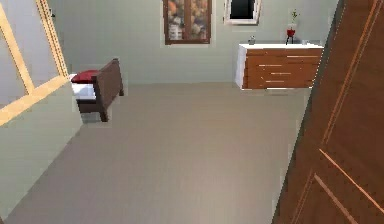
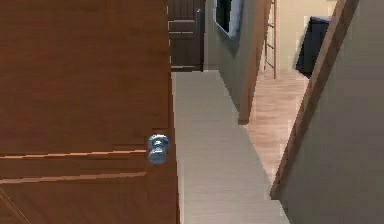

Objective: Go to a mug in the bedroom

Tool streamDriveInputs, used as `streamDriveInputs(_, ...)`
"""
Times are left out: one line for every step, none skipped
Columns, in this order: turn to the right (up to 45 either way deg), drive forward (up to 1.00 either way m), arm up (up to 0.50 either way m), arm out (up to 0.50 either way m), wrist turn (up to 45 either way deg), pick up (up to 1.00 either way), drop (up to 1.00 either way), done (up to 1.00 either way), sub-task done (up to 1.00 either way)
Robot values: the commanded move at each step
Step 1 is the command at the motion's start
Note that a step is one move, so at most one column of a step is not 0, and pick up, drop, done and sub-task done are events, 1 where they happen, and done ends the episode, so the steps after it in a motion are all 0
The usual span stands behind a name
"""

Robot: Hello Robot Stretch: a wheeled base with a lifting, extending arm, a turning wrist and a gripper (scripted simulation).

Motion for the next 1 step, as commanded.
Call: streamDriveInputs(0.0,1.0,0.0,0.0,0.0,0.0,0.0,0.0,0.0)
